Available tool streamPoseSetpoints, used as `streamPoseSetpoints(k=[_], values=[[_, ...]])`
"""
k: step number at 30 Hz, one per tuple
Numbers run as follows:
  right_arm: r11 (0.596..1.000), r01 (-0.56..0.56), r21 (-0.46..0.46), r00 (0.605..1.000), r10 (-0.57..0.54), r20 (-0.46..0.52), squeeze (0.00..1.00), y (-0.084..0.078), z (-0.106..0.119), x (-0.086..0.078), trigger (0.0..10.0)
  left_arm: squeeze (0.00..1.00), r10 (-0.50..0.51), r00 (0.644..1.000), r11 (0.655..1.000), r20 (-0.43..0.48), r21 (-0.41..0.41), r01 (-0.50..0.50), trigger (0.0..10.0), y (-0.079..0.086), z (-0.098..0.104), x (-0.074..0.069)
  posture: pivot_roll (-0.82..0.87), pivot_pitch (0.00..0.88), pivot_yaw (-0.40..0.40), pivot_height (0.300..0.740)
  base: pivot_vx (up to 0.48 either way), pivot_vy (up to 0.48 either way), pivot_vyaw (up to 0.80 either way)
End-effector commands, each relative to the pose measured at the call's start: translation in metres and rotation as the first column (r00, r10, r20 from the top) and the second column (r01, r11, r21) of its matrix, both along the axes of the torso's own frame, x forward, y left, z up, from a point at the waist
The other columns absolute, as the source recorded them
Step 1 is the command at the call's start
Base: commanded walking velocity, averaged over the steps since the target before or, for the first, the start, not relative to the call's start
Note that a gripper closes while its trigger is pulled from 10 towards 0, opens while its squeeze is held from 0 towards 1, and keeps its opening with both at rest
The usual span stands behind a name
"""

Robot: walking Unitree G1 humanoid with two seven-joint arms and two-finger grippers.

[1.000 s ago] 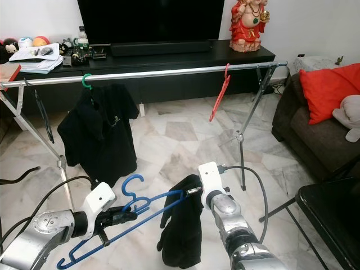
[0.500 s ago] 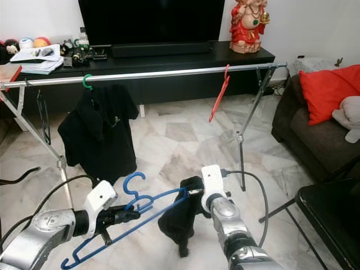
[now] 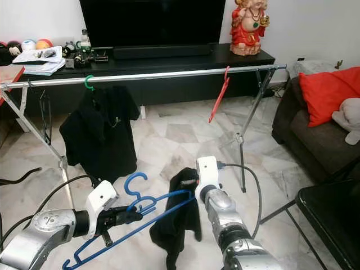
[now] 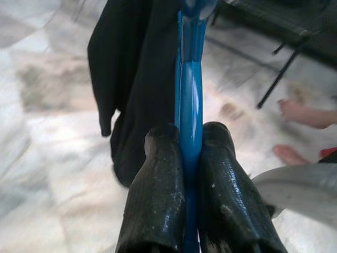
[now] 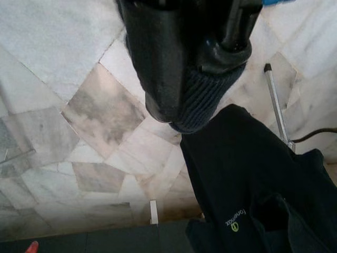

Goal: Hang hanger

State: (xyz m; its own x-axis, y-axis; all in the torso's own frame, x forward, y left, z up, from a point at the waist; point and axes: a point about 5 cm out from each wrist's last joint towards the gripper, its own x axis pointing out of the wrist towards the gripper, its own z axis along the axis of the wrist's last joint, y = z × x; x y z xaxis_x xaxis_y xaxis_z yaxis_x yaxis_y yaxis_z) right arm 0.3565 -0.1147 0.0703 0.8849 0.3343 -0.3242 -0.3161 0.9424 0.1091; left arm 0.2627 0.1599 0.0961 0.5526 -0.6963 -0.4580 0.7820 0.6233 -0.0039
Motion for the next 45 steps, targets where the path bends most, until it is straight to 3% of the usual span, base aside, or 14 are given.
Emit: streamPoseSetpoints(k=[1,13,18,23,27,33,35,38,40,42,45], values=[[1.0,0.009,0.019,0.999,-0.01,0.049,0.0,0.0,0.013,0.007,10.0,0.0,0.02,1.0,0.998,0.021,0.059,-0.021,10.0,0.004,-0.002,0.004,0.18,0.027,-0.055,0.74,0.0,0.0,0.0],[1.0,0.016,0.022,0.999,-0.016,0.04,0.0,-0.004,0.009,0.004,10.0,0.0,0.078,0.995,0.994,0.063,0.068,-0.082,10.0,0.006,-0.004,0.011,0.17,0.038,-0.056,0.74,0.0,0.0,0.0],[0.994,-0.106,0.018,0.994,0.106,0.034,0.0,0.009,0.008,0.0,10.0,0.0,0.107,0.99,0.994,0.097,0.025,-0.11,10.0,0.004,0.001,0.015,0.17,0.041,-0.056,0.74,0.0,0.0,0.0],[0.992,-0.122,0.026,0.993,0.122,0.01,0.0,0.013,0.008,0.0,10.0,0.0,0.15,0.978,0.988,0.144,0.006,-0.152,10.0,0.004,0.005,0.022,0.16,0.042,-0.055,0.74,0.0,0.0,0.0],[0.99,-0.121,0.069,0.993,0.122,-0.004,0.0,0.014,0.01,0.0,10.0,0.0,0.169,0.973,0.986,0.157,-0.02,-0.168,10.0,0.003,0.008,0.025,0.16,0.043,-0.054,0.74,0.0,0.0,0.0],[0.959,-0.117,0.259,0.993,0.116,0.018,0.0,0.022,0.028,0.004,10.0,0.0,0.17,0.976,0.985,0.136,-0.014,-0.169,10.0,0.002,0.006,0.025,0.16,0.045,-0.053,0.74,0.0,0.0,0.0],[0.953,-0.048,0.298,0.999,0.043,0.024,0.0,0.019,0.033,0.008,10.0,0.0,0.163,0.978,0.986,0.129,0.026,-0.167,10.0,0.004,0.002,0.024,0.16,0.045,-0.051,0.74,0.0,0.0,0.0],[0.975,0.069,0.21,0.998,-0.067,-0.016,0.0,0.006,0.023,0.009,10.0,0.0,0.159,0.979,0.985,0.123,0.041,-0.166,10.0,0.006,-0.002,0.024,0.16,0.045,-0.051,0.74,0.0,0.0,0.0],[0.976,0.065,0.208,0.997,-0.057,-0.043,0.0,0.005,0.018,0.007,10.0,0.0,0.166,0.978,0.984,0.124,0.039,-0.172,10.0,0.005,-0.002,0.024,0.16,0.043,-0.052,0.74,0.0,0.0,0.0],[0.99,0.043,0.135,0.998,-0.036,-0.056,0.0,0.005,0.011,0.003,10.0,0.0,0.165,0.979,0.984,0.118,0.049,-0.171,10.0,0.006,-0.002,0.023,0.16,0.042,-0.053,0.74,0.0,0.0,0.0],[0.988,0.034,0.152,0.997,-0.024,-0.067,0.0,0.006,0.011,0.001,10.0,0.0,0.169,0.979,0.982,0.118,0.066,-0.177,10.0,0.008,-0.004,0.022,0.16,0.04,-0.055,0.74,0.0,0.0,0.0]])
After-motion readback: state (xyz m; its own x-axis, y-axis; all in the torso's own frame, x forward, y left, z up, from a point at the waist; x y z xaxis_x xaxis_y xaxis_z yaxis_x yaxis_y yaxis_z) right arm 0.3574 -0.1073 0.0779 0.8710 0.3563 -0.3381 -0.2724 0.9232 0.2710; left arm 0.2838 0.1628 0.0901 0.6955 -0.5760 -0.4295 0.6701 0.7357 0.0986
